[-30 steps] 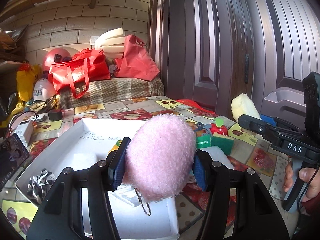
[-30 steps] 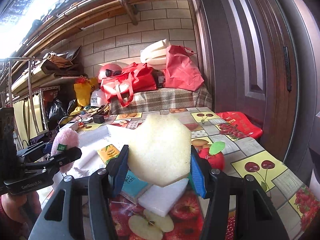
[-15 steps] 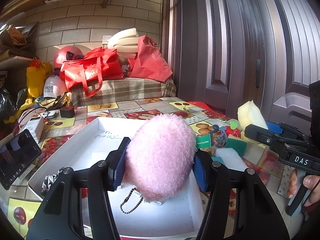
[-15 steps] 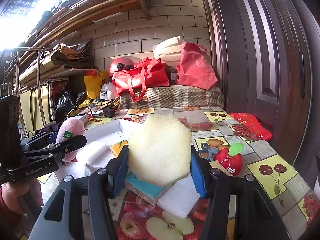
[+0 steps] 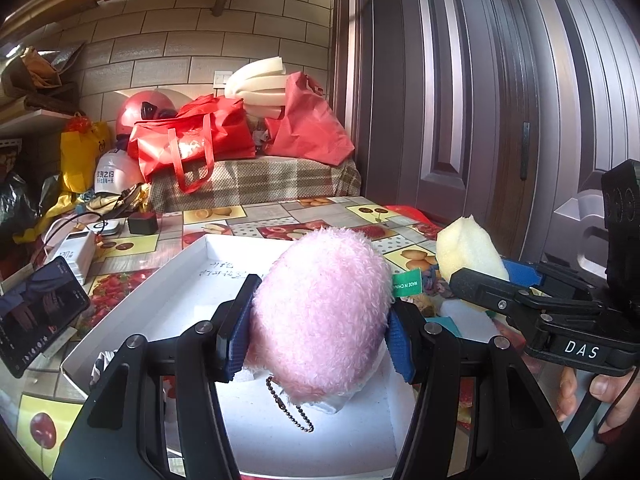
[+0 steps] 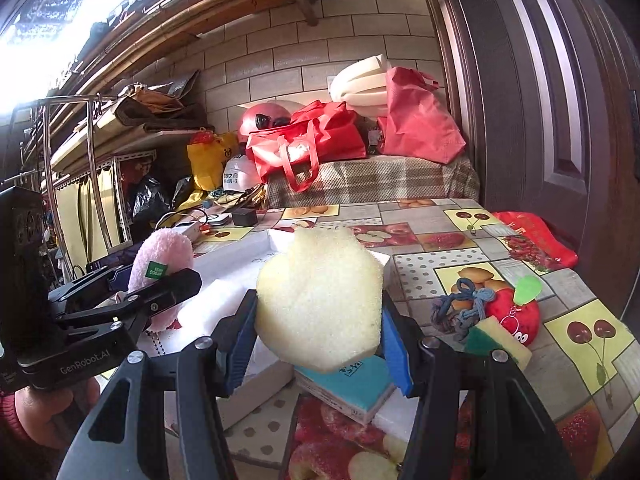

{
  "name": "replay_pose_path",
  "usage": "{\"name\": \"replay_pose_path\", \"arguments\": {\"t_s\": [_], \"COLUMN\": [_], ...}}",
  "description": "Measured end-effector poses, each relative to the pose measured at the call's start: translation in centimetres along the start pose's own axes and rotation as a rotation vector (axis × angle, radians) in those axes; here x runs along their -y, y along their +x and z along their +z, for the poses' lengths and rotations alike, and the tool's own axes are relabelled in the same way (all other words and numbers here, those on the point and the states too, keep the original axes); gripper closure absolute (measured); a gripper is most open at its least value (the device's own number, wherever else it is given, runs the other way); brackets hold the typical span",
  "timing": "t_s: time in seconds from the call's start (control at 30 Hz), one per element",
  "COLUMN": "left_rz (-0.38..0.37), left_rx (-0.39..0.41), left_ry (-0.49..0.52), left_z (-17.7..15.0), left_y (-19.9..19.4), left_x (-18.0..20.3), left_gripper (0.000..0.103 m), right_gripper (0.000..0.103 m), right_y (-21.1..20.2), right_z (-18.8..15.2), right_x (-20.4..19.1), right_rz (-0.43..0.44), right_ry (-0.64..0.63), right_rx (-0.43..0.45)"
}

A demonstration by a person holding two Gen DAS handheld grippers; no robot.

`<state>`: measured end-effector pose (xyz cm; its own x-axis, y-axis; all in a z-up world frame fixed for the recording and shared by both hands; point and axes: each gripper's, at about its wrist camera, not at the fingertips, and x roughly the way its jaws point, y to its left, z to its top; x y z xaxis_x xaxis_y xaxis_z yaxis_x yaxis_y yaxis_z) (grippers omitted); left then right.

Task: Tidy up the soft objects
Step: 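Carry the pompom with the left gripper while the right carries the sponge over the tray, then open the left gripper to drop the pompom while the right drops the sponge in the tray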

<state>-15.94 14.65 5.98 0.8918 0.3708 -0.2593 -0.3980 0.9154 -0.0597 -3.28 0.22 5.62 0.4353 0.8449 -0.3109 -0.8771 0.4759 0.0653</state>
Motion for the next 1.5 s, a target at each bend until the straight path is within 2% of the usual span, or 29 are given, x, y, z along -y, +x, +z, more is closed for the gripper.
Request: {"name": "replay_pose_path", "arguments": {"t_s": [0.17,0.33,0.43,0.57,0.73,0.87,1.03,1.13,1.2,1.3,1.37,1.5], "left_rz": [0.061,0.09,0.107,0.112,0.133,0.167,0.155,0.151,0.152,0.158,0.169,0.187], "left_rx": [0.005,-0.01,-0.012,-0.032,-0.082,-0.085,-0.098,-0.099,-0.103,-0.106,-0.097,-0.086], "left_ry": [-0.043,-0.188,-0.238,-0.223,-0.212,-0.161,-0.154,-0.148,-0.145,-0.137,-0.126,-0.08], "left_z": [0.2,0.1,0.1,0.2,0.4,0.7,0.6,0.7,0.7,0.7,0.9,1.1], "left_y": [0.4,1.2,1.5,2.4,3.7,4.3,4.7,4.7,4.8,4.9,5.1,5.4], "left_x": [-2.5,-6.3,-7.5,-7.4,-7.6,-7.7,-7.8,-7.7,-7.7,-7.6,-7.5,-6.6], "left_gripper": [0.046,0.046,0.046,0.045,0.045,0.045,0.045,0.045,0.045,0.045,0.045,0.045], "right_gripper": [0.046,0.046,0.046,0.045,0.046,0.046,0.046,0.047,0.047,0.047,0.047,0.046], "right_y": [1.6,2.5,3.4,4.8,7.5,9.7,12.4,13.7,14.2,14.5,13.7,11.2], "right_z": [0.0,0.0,0.2,0.3,0.3,0.3,0.1,-0.1,0.3,0.9,1.2,1.8], "right_x": [-0.5,-1.9,-3.2,-5.0,-5.7,-5.6,-6.0,-5.5,-4.8,-2.9,-2.4,-3.1], "right_rz": [0.012,0.032,0.065,0.126,0.184,0.203,0.23,0.215,0.147,0.065,0.046,0.029], "right_ry": [0.001,-0.047,-0.085,-0.139,-0.146,-0.122,-0.121,-0.104,-0.092,-0.009,0.017,-0.013], "right_rx": [-0.036,-0.038,-0.046,-0.071,-0.179,-0.254,-0.356,-0.408,-0.396,-0.372,-0.331,-0.199]}}
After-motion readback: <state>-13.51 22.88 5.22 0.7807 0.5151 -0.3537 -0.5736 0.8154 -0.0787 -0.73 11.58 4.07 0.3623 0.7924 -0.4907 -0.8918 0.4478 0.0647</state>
